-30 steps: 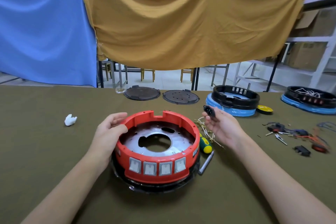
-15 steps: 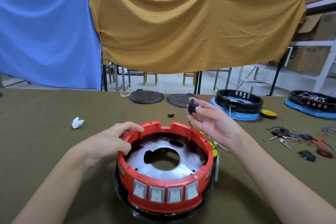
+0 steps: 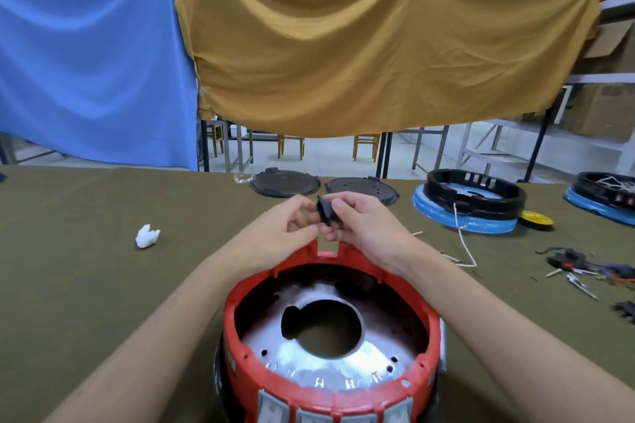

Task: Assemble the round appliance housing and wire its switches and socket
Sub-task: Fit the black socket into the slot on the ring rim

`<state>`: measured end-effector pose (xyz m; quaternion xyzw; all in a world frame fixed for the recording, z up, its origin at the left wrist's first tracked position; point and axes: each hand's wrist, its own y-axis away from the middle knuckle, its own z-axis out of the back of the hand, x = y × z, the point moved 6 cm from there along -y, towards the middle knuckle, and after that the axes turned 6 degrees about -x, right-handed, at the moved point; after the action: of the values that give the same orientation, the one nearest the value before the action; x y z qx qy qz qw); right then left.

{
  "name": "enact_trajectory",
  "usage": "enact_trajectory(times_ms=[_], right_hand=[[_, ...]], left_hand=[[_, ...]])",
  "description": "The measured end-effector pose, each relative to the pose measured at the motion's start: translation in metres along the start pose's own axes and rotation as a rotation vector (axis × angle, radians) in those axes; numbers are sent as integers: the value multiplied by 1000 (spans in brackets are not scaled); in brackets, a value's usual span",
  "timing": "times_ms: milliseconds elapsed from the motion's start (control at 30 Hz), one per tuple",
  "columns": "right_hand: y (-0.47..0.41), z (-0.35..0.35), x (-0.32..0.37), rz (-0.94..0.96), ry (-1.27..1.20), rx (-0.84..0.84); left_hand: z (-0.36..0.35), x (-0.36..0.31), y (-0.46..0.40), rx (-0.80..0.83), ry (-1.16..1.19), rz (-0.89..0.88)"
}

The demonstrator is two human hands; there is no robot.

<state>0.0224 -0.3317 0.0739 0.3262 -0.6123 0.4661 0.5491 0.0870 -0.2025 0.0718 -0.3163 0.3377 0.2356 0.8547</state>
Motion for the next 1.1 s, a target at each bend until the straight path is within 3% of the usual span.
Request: enact_trajectory(times_ms=[200, 367, 733, 1100], right_hand=[[2, 2, 0, -62, -196, 15], [1, 2, 0, -98, -301, 70], [1, 3, 1, -76, -273, 65], [1, 1, 3, -50, -220, 72]], left_hand=[[10, -8, -11, -133, 214, -45], [7, -9, -11, -160, 135, -105], [13, -14, -4, -232, 72, -259], [17, -9, -4, -294, 107, -156]])
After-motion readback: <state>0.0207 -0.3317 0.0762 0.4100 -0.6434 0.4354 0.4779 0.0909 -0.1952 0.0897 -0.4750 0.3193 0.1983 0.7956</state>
